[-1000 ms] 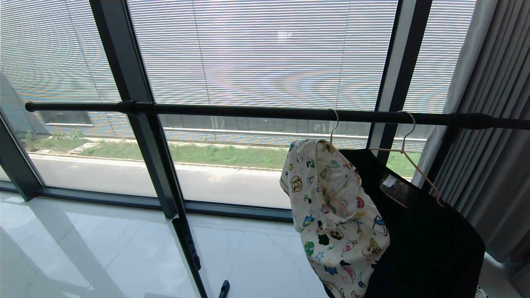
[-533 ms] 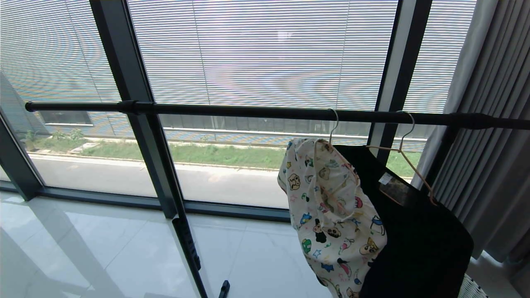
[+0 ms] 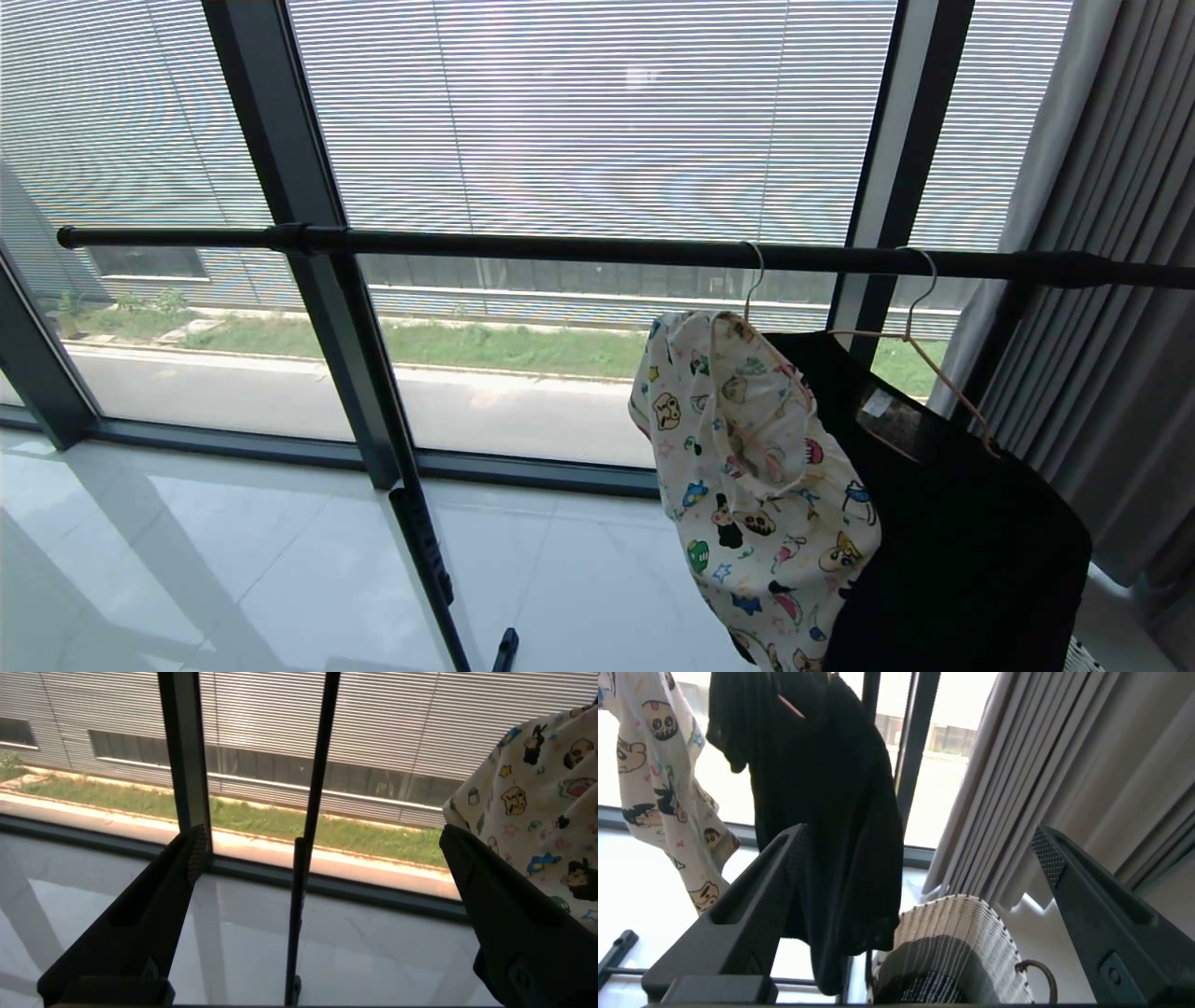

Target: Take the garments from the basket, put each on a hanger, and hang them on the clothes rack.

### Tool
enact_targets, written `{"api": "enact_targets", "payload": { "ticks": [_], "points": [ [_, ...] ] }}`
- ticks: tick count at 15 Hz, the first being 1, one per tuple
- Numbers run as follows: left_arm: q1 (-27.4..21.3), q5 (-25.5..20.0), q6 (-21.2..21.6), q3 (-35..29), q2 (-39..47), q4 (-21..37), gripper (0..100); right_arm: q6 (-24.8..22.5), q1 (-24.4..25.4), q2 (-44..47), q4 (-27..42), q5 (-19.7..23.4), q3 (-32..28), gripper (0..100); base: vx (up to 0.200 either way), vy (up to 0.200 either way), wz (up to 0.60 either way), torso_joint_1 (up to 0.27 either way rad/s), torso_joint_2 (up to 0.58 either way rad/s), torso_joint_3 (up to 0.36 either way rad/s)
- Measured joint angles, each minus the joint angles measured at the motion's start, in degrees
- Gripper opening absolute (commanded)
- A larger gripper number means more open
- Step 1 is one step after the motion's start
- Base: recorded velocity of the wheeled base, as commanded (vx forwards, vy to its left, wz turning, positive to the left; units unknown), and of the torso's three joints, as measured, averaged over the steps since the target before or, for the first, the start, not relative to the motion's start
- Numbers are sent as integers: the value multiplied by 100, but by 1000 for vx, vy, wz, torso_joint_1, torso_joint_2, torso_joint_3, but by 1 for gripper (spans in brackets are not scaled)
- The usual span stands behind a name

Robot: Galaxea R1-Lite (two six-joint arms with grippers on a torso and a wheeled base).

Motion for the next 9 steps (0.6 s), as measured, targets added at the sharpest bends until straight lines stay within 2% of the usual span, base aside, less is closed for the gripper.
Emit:
{"api": "enact_targets", "payload": {
  "ticks": [7,9],
  "points": [
    [2,11,-9,0,0,-1,100,-15,0,0,-2,6,0,100,-200,0,0,-2,2,2],
    [-2,13,-2,0,0,-4,100,-15,0,0,-5,4,0,100,0,0,0,0,0,0]
  ]
}}
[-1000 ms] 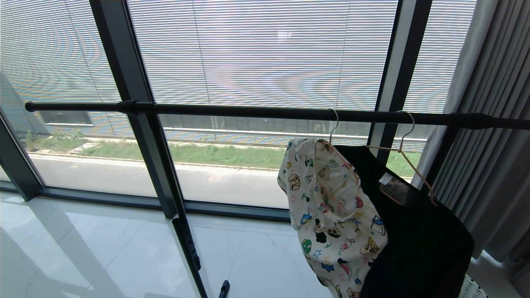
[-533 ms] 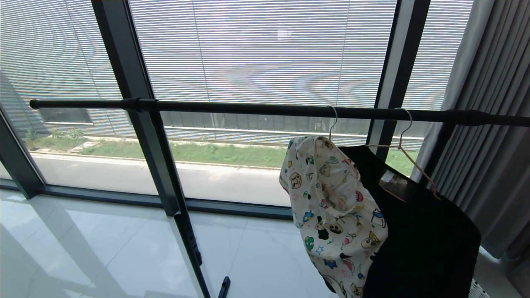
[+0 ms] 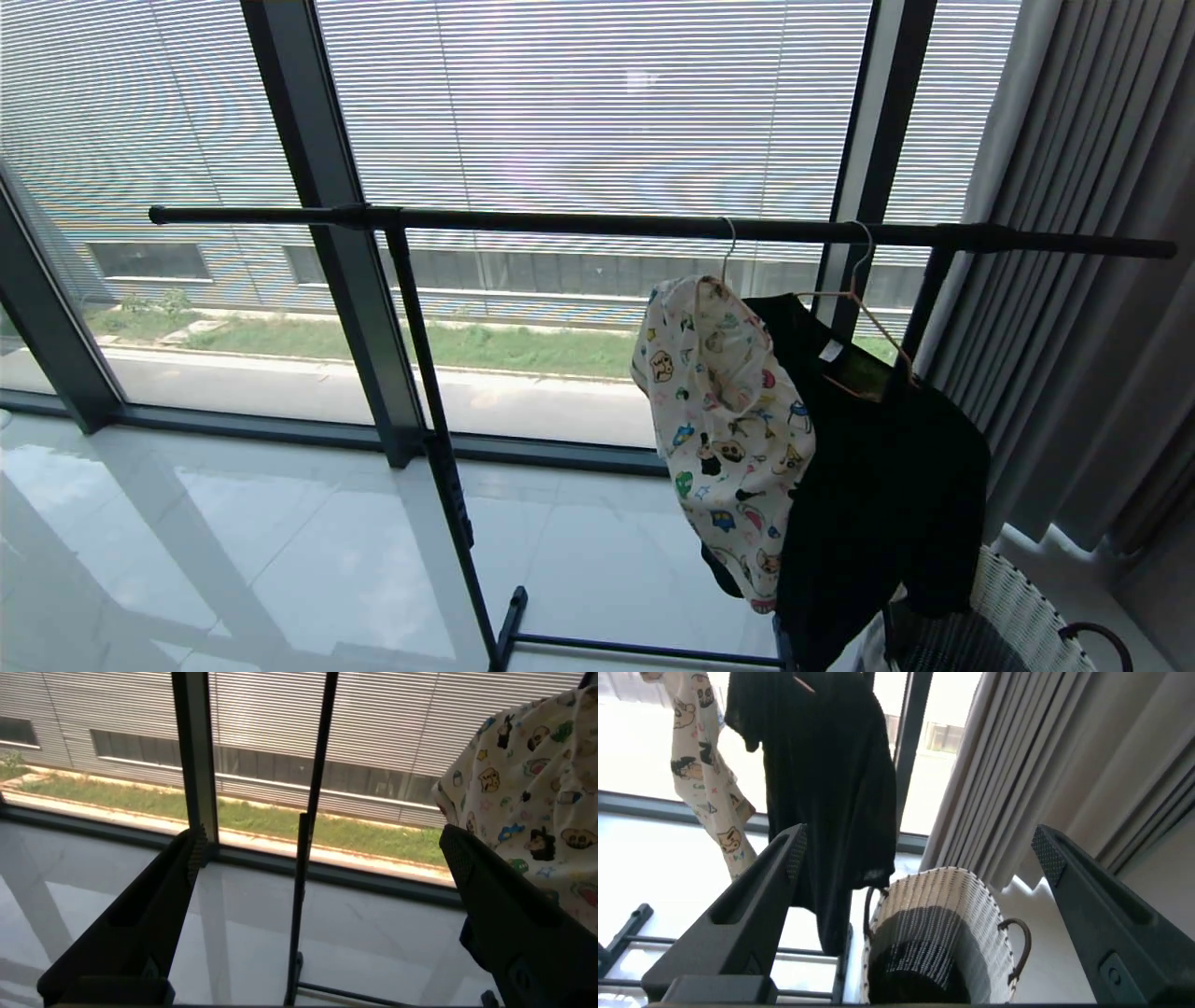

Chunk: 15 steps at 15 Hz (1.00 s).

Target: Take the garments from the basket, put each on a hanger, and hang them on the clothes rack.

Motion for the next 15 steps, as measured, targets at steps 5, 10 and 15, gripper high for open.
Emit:
{"api": "enact_targets", "payload": {
  "ticks": [5,10,15],
  "points": [
    [5,-7,13,0,0,0,100,-2,0,0,2,2,0,100,0,0,0,-120,279,150],
    [2,-5,-2,0,0,0,100,6,0,0,10,2,0,100,0,0,0,-223,512,279],
    [5,2,-15,0,0,-24,100,17,0,0,16,10,0,100,0,0,0,-205,495,279]
  ]
}}
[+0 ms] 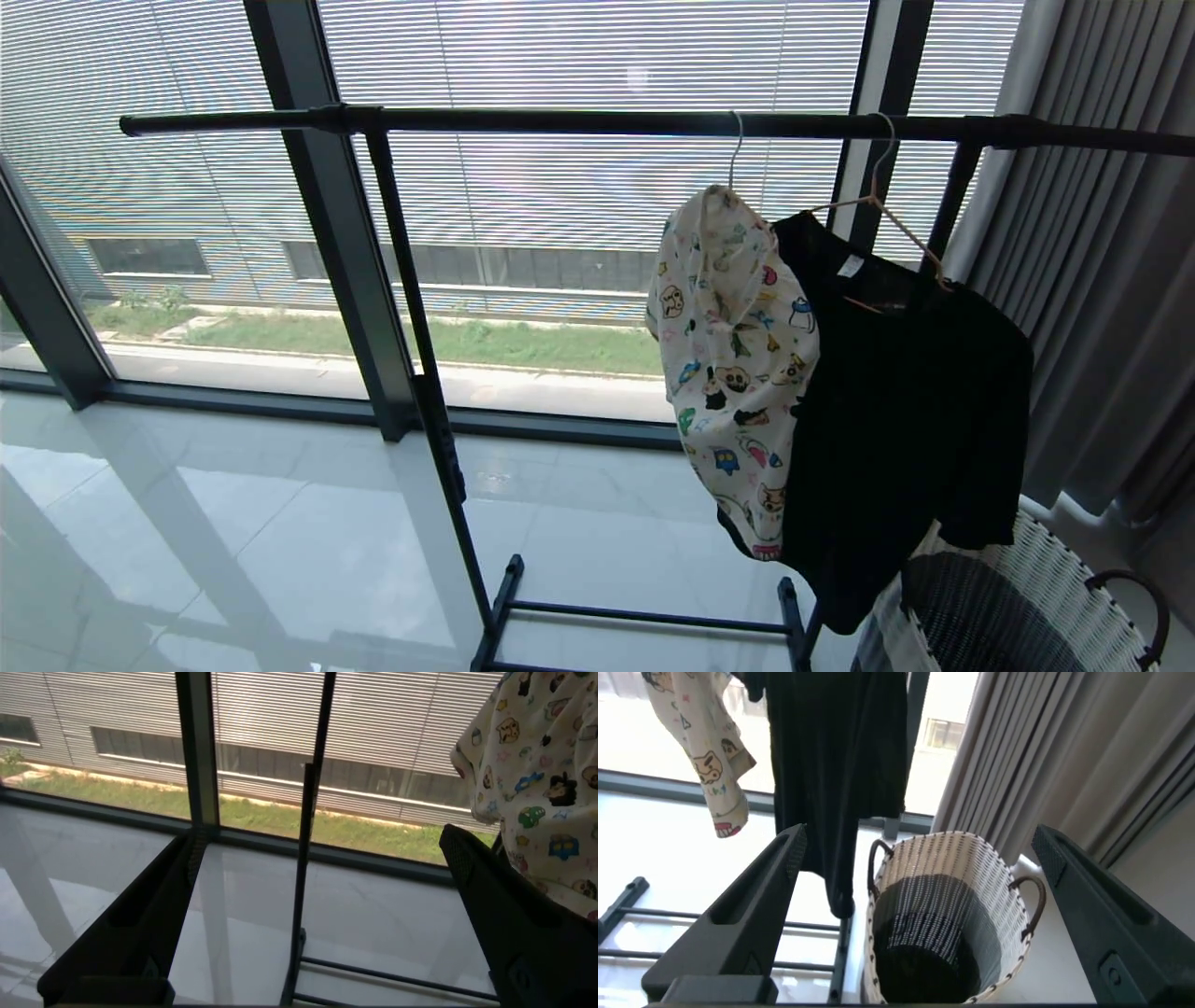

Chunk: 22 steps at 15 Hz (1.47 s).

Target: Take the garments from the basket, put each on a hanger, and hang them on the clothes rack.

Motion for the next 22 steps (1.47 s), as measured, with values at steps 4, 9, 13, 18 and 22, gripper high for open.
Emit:
{"api": "enact_targets", "payload": {
  "ticks": [4,9,13,18,22],
  "points": [
    [-2,-7,-2,0,0,-161,100,90,0,0,18,-7,0,100,0,0,0,-166,426,254],
    [0,-32,1,-41,0,-517,100,90,0,0,11,-10,0,100,0,0,0,-21,60,37],
    [-2,-60,-5,-1,0,-457,100,88,0,0,11,-7,0,100,0,0,0,0,0,0],
    [-2,-100,-38,2,2,546,100,95,2,0,11,-10,0,100,0,0,0,0,0,0],
    [0,-98,-93,2,0,541,100,96,0,0,11,-10,0,100,0,0,0,0,0,0]
  ]
}}
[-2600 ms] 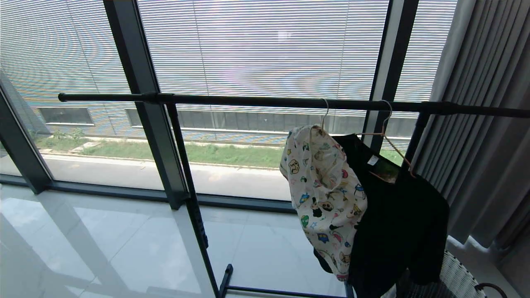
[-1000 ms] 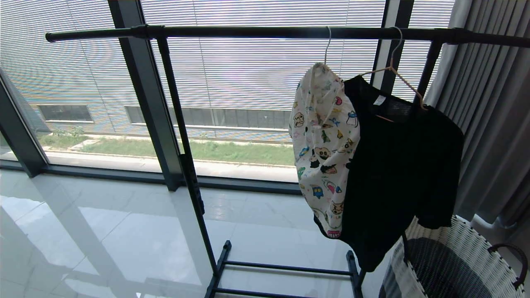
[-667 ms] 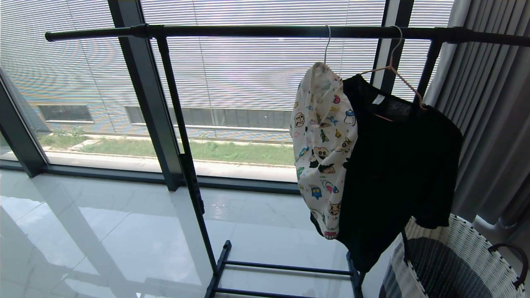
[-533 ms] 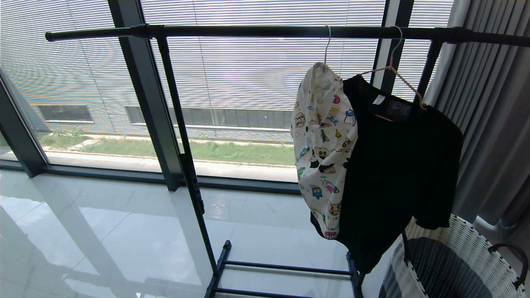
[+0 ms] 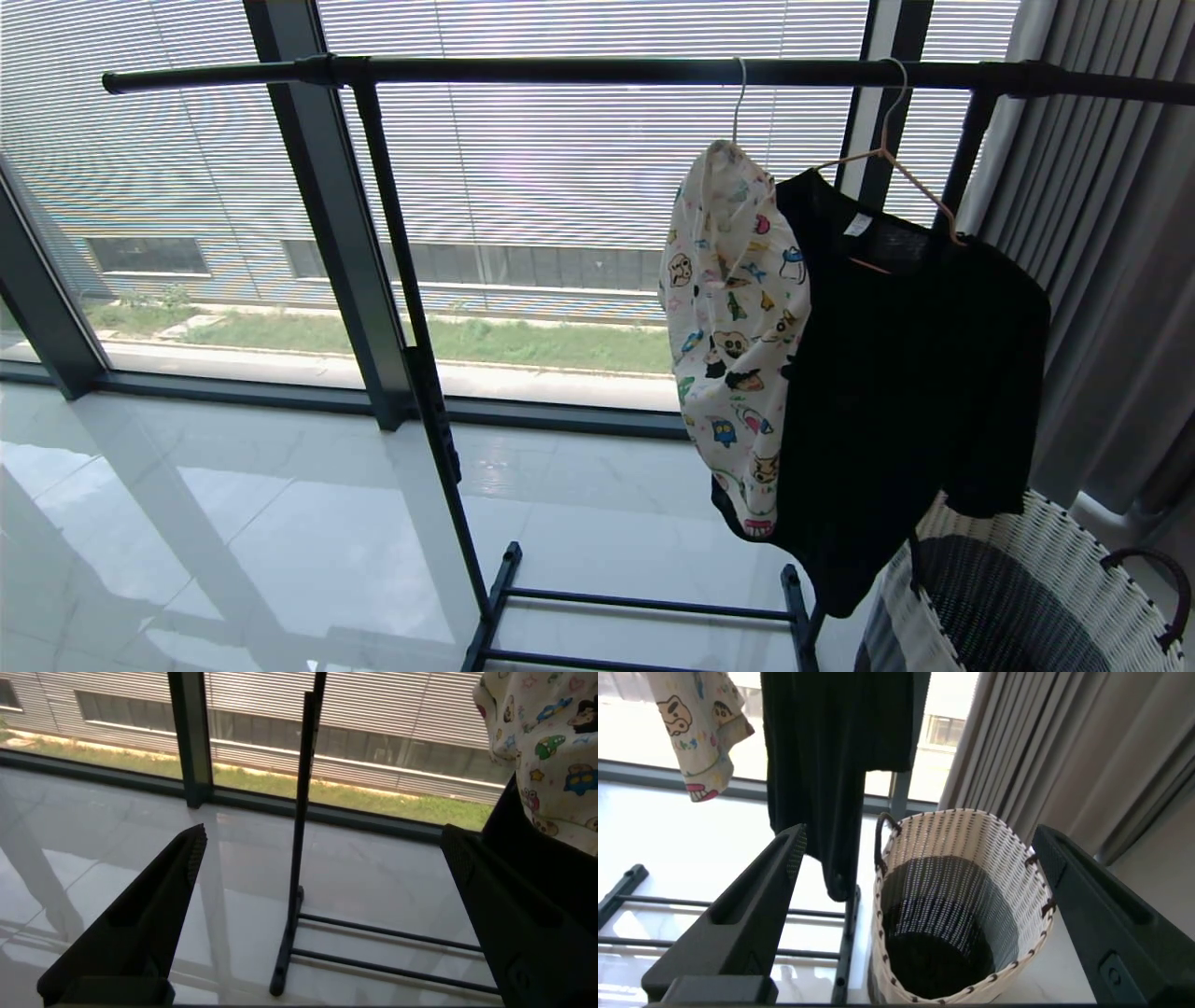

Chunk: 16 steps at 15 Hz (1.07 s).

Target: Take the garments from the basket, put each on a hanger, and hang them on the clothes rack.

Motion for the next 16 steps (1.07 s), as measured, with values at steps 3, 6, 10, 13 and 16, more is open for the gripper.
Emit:
{"api": "enact_targets", "payload": {
  "ticks": [3,6,10,13,16],
  "points": [
    [-2,-2,0,-2,0,0,100,0,0,0,2,2,0,100,0,0,0,0,0,0],
    [0,0,0,-2,0,0,100,0,0,0,2,0,0,100,0,0,0,0,0,0],
    [0,5,2,-2,0,-1,100,0,0,0,2,0,0,100,0,0,0,0,0,0],
    [-2,0,-2,-2,0,0,100,0,0,0,2,2,0,100,0,0,0,0,0,0],
    [-2,5,-2,-2,0,0,100,0,0,0,2,2,0,100,0,0,0,0,0,0]
  ]
}}
